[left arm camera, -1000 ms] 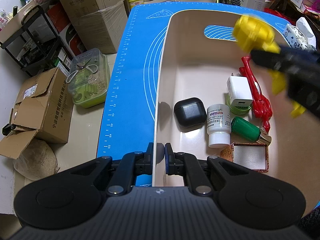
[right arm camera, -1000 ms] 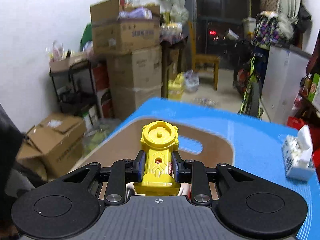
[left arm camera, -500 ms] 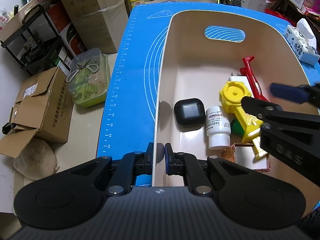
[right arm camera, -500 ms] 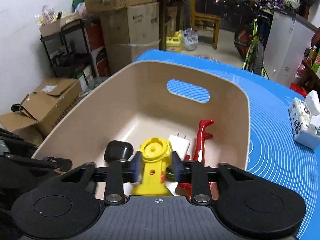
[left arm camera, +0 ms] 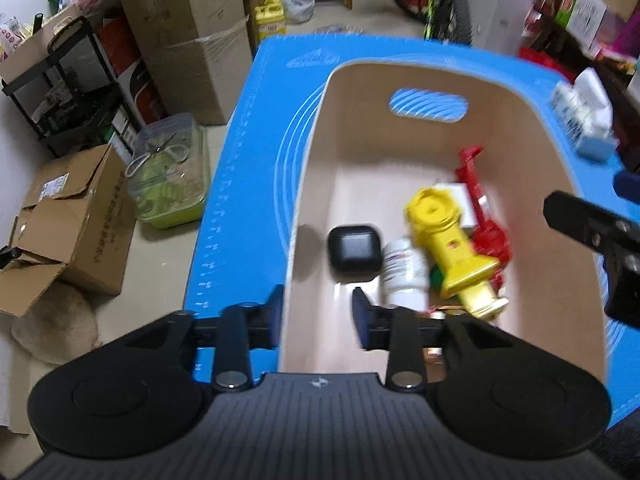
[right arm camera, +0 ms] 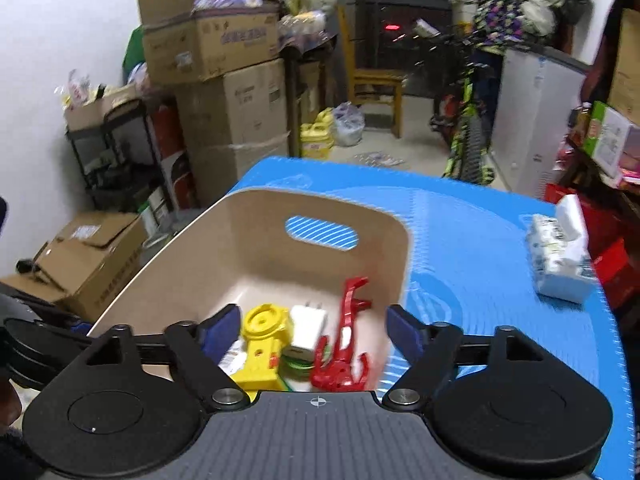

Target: Organize rigid objects

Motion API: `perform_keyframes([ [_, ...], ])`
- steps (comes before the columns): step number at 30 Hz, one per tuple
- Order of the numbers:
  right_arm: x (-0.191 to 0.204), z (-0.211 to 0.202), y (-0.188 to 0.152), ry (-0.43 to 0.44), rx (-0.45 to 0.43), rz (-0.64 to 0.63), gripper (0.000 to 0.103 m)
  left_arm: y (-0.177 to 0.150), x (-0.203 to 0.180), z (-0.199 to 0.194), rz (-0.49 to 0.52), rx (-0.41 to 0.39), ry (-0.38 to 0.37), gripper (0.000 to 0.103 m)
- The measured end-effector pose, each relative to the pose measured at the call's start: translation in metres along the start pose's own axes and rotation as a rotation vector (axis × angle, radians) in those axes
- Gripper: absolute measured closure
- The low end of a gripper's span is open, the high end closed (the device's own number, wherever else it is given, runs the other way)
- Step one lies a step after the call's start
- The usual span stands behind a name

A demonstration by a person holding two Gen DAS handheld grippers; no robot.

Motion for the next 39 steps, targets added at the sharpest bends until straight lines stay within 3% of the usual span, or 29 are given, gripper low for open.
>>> perform_keyframes([
  [5, -0.011, -0.027, 0.005, -0.039, -0.033, 0.018, 0.008, 0.002, -0.011, -0.024, 0.007, -0.071, 0.004, 0.04],
  [9, -0.016, -0.053, 0.007, -0.064, -0.052, 0.017, 0.007, 0.003, -0.016, -0.045, -0.002, -0.12, 0.005, 0.034],
  [21, -0.022, -0.126, -0.002, -0.074, -0.086, 0.065, 0.005, -0.012, -0.029, -0.121, -0.017, -0.239, 0.022, 0.032],
  [39, -0.012, -0.238, -0.028, -0.102, -0.131, 0.055, 0.004, -0.061, -0.052, -0.197, -0.044, -0.33, 0.03, 0.028],
])
Point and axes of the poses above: each gripper's, at about its wrist camera, not at the fingertips, and z roughly the way its jaws point, x to its left, y to its top, the point moved 3 cm from there along z, roughly the way its jaws point, and after that the axes turned 4 degrees about y, right-handed, at the moved point
